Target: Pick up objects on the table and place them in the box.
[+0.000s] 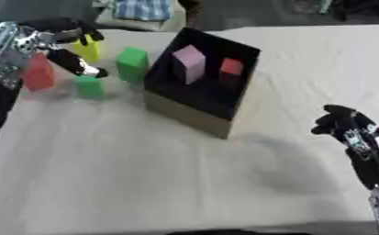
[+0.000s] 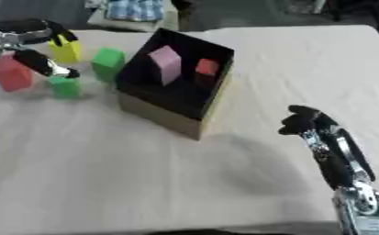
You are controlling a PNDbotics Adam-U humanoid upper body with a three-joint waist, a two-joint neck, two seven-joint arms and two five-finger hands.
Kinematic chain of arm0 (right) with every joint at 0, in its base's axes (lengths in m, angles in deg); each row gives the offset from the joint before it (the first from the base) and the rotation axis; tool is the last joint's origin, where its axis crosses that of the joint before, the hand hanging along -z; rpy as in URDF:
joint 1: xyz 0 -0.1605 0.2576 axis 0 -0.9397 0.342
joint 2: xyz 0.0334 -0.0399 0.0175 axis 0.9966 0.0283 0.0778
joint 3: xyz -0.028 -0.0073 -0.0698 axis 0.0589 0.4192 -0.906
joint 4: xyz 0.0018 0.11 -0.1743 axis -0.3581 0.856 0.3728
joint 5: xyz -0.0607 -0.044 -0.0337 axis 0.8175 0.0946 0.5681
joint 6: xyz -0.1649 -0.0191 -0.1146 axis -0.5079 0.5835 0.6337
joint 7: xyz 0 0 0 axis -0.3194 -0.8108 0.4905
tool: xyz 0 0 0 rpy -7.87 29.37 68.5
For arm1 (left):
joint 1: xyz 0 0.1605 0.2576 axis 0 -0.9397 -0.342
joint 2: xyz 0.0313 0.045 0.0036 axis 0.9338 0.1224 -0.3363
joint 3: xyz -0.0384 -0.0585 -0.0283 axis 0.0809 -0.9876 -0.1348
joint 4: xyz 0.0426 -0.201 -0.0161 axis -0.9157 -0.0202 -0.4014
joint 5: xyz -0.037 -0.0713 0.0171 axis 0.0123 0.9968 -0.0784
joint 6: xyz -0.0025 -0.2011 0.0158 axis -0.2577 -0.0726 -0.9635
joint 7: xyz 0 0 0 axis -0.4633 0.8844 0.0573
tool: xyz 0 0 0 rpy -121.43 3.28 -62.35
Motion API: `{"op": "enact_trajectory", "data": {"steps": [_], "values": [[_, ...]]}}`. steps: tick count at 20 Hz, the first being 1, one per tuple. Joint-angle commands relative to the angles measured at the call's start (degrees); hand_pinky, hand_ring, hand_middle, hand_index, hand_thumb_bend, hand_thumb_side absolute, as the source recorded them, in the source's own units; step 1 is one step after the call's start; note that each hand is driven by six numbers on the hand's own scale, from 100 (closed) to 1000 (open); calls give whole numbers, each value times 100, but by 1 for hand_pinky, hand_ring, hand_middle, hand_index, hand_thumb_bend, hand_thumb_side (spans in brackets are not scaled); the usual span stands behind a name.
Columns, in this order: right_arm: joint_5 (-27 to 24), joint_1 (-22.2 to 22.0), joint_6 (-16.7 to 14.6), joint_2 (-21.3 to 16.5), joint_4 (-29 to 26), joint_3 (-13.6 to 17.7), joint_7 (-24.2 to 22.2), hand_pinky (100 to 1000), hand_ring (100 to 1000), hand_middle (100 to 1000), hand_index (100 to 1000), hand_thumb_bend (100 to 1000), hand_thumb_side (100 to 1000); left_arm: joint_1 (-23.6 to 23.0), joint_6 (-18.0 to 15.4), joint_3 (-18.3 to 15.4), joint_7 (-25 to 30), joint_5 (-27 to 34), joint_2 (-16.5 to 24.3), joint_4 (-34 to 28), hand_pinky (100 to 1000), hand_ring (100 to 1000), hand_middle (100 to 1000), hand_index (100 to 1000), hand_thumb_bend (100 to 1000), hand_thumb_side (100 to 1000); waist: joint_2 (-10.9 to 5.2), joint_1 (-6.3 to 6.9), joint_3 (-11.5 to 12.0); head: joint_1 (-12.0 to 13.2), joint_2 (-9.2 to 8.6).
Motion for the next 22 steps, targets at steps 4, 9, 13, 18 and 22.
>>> {"op": "enact_trajectory", "data": {"steps": [4,9,13,18,22], "values": [[-3,24,-27,-97,-46,-5,-24,682,602,599,800,100,673,295,-22,-262,-187,-666,-200,609,843,786,822,922,530,551,-185,20,-28,9,23],[-5,32,-35,-93,-40,-10,-30,682,602,599,800,100,672,324,201,-401,-550,-1020,-244,749,836,779,816,921,490,498,-179,5,-32,6,25],[-1,31,-40,-98,-35,-3,-27,682,602,599,800,100,671,300,223,-475,-516,-1068,-194,813,828,764,801,915,469,501,-177,-2,-30,-5,33],[7,25,-41,-106,-29,10,-17,681,603,599,799,100,671,240,38,-469,-206,-908,8,710,817,748,785,905,460,509,-188,10,-4,-46,42],[16,19,-41,-115,-27,20,-10,682,603,598,798,100,671,164,-95,-423,77,-767,216,570,810,743,783,900,472,504,-204,24,14,-88,45]]}}
